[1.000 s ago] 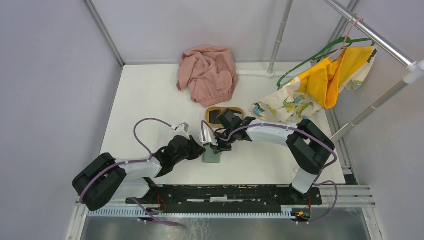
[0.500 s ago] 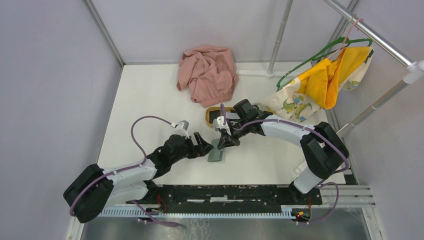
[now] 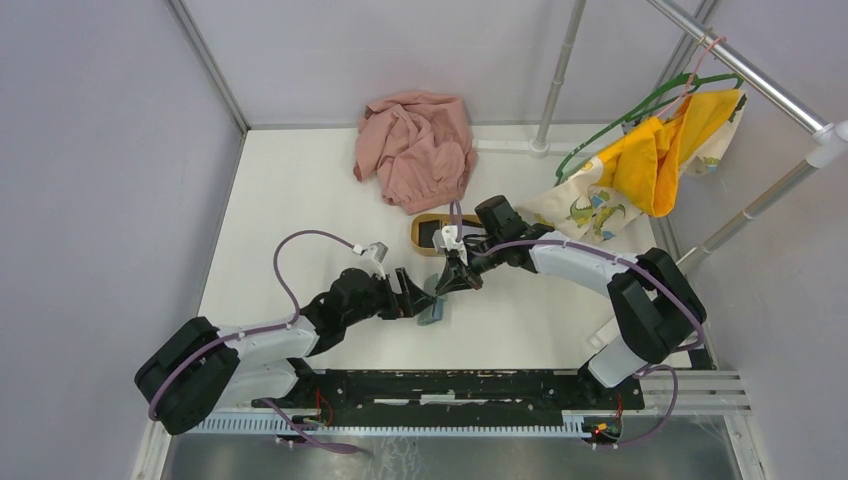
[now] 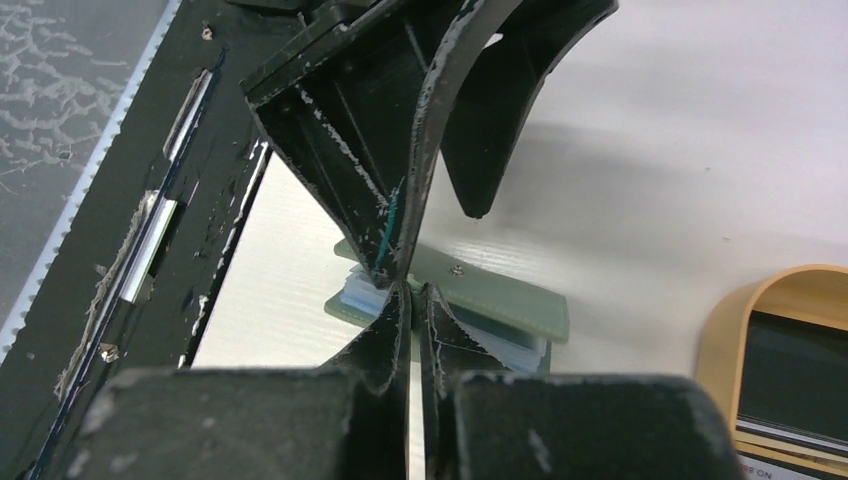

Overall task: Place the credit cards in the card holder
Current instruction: Open the card holder at the center of the board.

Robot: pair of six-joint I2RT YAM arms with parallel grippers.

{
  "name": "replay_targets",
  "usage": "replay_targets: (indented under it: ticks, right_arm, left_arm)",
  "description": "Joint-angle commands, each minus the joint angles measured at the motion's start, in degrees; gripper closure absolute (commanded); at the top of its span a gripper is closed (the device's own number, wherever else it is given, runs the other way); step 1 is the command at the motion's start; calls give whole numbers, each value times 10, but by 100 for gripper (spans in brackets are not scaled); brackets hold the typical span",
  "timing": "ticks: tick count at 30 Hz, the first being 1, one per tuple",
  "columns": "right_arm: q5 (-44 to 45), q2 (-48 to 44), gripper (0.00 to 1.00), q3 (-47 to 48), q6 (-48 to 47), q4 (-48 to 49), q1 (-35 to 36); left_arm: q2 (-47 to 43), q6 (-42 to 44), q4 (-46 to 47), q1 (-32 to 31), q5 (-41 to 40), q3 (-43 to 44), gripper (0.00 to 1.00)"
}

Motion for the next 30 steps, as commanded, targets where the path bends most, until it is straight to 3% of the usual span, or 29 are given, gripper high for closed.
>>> replay_targets:
  ticks: [1, 10, 19, 30]
  right_arm:
    - [-29, -23, 100, -3, 19, 40, -5]
    - [-28, -21, 100, -4, 22, 43, -6]
    - [-36, -27, 100, 0, 4, 27, -15]
    - [-31, -36, 100, 8, -31, -3, -28]
  left_arm:
    - [2, 33, 38, -1, 29, 4, 1]
    - [18, 41, 36, -2, 37, 8, 0]
    - [9, 59, -40, -1, -22, 21, 2]
    - [-94, 86, -222, -1, -147, 49, 5]
